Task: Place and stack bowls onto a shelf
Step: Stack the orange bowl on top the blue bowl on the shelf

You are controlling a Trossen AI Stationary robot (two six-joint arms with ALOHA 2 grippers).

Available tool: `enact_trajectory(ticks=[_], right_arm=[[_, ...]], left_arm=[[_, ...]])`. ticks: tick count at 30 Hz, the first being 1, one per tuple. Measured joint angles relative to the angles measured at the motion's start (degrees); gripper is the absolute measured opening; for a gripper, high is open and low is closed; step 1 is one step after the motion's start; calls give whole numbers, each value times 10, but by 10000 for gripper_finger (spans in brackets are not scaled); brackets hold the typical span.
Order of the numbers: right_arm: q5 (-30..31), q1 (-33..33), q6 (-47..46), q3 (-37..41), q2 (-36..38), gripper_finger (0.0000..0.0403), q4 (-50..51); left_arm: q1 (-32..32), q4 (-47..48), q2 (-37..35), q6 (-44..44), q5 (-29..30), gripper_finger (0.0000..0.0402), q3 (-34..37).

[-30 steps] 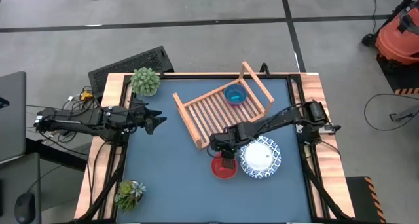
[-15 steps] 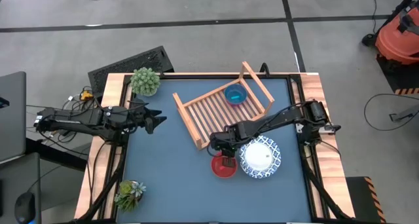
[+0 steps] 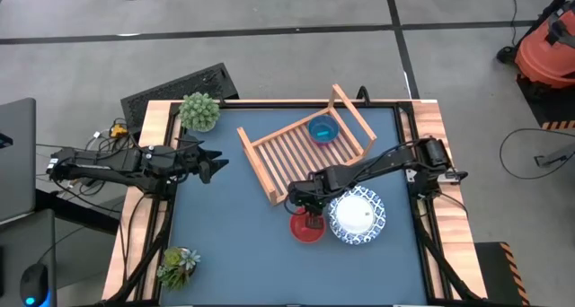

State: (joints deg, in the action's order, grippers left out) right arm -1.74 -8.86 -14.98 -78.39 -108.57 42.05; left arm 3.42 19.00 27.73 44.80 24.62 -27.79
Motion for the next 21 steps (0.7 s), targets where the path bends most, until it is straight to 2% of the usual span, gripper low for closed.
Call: enact_trajectory(ticks=[4, 10, 14, 21], right_arm=[[0, 0, -4, -2, 5, 17, 15], [-8, 0, 4, -49, 7, 17, 78], [-18, 1, 31, -76, 7, 17, 81], [-97, 20, 65, -83, 16, 17, 62]], left_arm=[[0, 0, 0, 0, 0, 274, 0], [0, 0, 0, 0, 0, 274, 0], [0, 0, 0, 0, 0, 274, 0], [0, 0, 0, 9, -1, 274, 0]])
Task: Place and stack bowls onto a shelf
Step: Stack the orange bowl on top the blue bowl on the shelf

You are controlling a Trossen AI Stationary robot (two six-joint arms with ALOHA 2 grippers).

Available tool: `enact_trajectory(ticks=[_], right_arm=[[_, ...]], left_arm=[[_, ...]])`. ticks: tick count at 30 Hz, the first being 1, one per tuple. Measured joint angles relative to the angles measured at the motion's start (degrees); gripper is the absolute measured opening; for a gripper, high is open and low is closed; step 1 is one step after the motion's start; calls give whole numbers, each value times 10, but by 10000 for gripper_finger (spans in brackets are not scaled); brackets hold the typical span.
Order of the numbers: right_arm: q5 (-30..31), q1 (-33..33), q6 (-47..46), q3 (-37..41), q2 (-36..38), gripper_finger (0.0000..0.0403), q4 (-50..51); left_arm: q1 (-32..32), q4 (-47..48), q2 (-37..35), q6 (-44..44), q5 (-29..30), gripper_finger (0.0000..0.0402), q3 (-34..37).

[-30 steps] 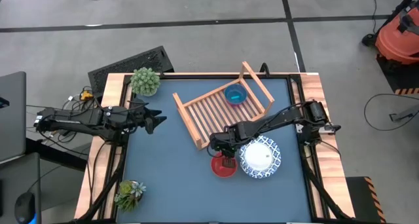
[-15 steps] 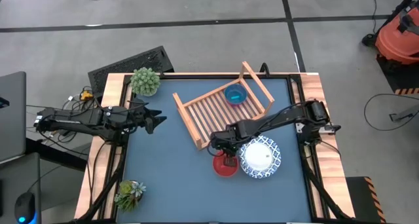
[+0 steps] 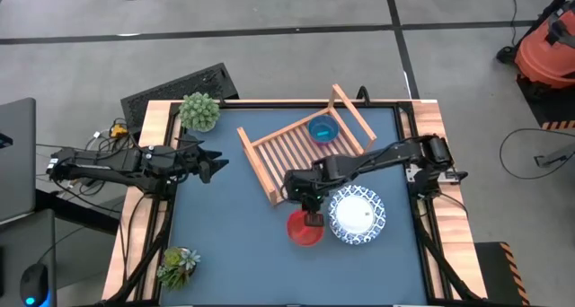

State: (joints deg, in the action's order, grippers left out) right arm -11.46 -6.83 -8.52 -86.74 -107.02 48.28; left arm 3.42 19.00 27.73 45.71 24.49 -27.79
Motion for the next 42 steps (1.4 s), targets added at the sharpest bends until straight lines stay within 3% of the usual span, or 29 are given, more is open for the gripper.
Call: enact_trajectory(ticks=[3, 6, 8, 11, 14, 20, 22, 27, 32, 37, 42], right_arm=[[38, 6, -28, -1, 4, 17, 21], [5, 13, -4, 1, 6, 17, 26], [43, 14, -20, -1, 11, 17, 24], [3, 21, -4, 0, 11, 17, 33], [33, 23, -19, 0, 11, 17, 25], [-29, 51, 11, -1, 30, 17, 43], [-23, 71, 28, -12, 52, 17, 60], [40, 166, 94, -46, 108, 17, 90], [85, 302, 144, -78, 125, 17, 99], [87, 413, 209, -109, 91, 17, 99], [80, 464, 278, -120, 38, 17, 105]], left_arm=[[0, 0, 0, 0, -3, 274, 0], [0, 0, 0, 5, -7, 274, 0], [0, 0, 0, 5, -7, 274, 0], [0, 0, 0, 5, -7, 274, 0], [0, 1, 0, 5, -7, 274, 0], [0, 11, 0, 5, -6, 274, 0], [0, 12, 0, 5, -6, 274, 0], [0, 13, 0, 6, -2, 274, 0], [0, 13, 0, 14, 4, 274, 0], [0, 13, 0, 21, 21, 274, 0], [0, 13, 0, 38, 47, 274, 0]])
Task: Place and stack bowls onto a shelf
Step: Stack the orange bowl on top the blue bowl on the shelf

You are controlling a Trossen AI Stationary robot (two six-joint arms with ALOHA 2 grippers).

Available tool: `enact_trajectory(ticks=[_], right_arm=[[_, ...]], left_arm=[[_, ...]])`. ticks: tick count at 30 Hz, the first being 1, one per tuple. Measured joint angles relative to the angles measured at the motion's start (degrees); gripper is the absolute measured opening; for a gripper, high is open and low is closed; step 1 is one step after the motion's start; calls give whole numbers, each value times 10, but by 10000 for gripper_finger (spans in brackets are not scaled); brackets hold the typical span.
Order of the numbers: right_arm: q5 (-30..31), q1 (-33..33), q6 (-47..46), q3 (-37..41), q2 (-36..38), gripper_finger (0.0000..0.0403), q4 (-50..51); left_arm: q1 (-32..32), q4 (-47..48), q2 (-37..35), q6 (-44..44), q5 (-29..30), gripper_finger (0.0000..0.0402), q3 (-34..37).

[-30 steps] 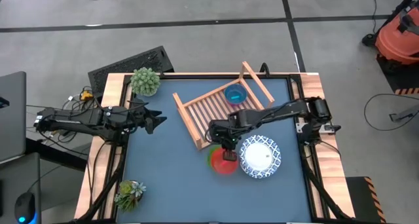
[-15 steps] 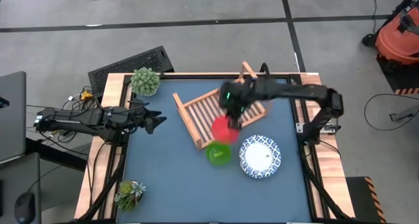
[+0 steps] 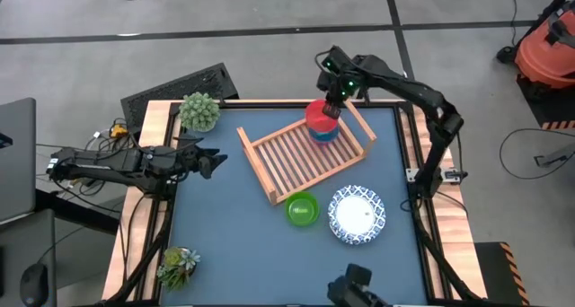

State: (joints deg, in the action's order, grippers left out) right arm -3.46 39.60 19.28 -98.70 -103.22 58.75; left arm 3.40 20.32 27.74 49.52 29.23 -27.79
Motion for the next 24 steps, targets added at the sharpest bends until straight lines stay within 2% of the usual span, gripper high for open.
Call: enact_trajectory(ticks=[6, 20, 24], right_arm=[[-9, 29, 53, 0, -50, 17, 14], [-9, 28, 89, -2, -99, 17, 14], [-9, 28, 89, -1, -98, 46, 16]], left_arm=[[0, 0, 0, 8, 22, 274, 0], [0, 0, 0, 13, 45, 274, 0], [0, 0, 0, 13, 45, 274, 0]])
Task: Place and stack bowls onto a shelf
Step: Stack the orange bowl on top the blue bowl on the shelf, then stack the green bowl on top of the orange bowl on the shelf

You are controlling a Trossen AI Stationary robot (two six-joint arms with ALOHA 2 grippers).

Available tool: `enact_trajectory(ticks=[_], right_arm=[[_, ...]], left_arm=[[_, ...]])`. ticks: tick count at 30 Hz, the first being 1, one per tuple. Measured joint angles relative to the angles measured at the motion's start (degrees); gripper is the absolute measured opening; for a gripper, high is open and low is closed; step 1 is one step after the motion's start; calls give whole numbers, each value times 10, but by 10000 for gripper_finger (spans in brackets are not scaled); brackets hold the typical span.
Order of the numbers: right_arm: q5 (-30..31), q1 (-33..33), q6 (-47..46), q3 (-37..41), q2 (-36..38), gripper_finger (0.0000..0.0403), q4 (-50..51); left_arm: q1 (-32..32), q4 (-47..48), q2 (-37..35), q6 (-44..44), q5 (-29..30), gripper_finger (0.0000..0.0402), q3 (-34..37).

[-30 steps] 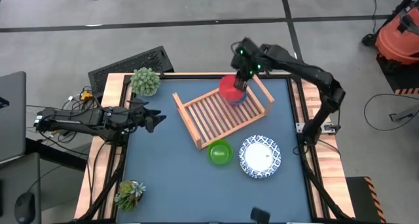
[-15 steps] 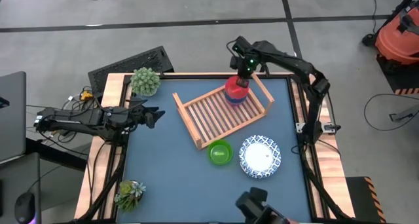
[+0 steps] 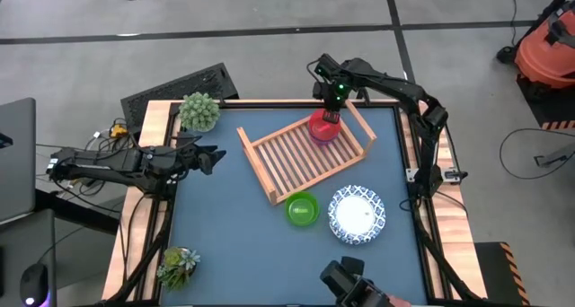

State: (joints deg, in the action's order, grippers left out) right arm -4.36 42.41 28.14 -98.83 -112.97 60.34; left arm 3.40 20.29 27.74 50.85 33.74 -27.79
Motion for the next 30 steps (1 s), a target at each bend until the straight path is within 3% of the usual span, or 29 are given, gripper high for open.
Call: enact_trajectory(ticks=[4, 12, 17, 21, 30], right_arm=[[-1, 0, 2, 0, 0, 81, 8], [10, -9, 0, -15, -4, 113, 19], [-99, -25, -53, -74, -4, 115, 84], [-163, -85, -109, -93, -2, 115, 128], [-99, -274, -171, -87, -7, 116, 121]], left_arm=[[0, 0, 0, -1, 0, 274, 0], [0, 0, 0, -2, -1, 274, 0], [0, 0, 0, -2, -3, 274, 0], [0, 0, 0, -5, -4, 274, 0], [0, 0, 0, -9, -59, 274, 0]])
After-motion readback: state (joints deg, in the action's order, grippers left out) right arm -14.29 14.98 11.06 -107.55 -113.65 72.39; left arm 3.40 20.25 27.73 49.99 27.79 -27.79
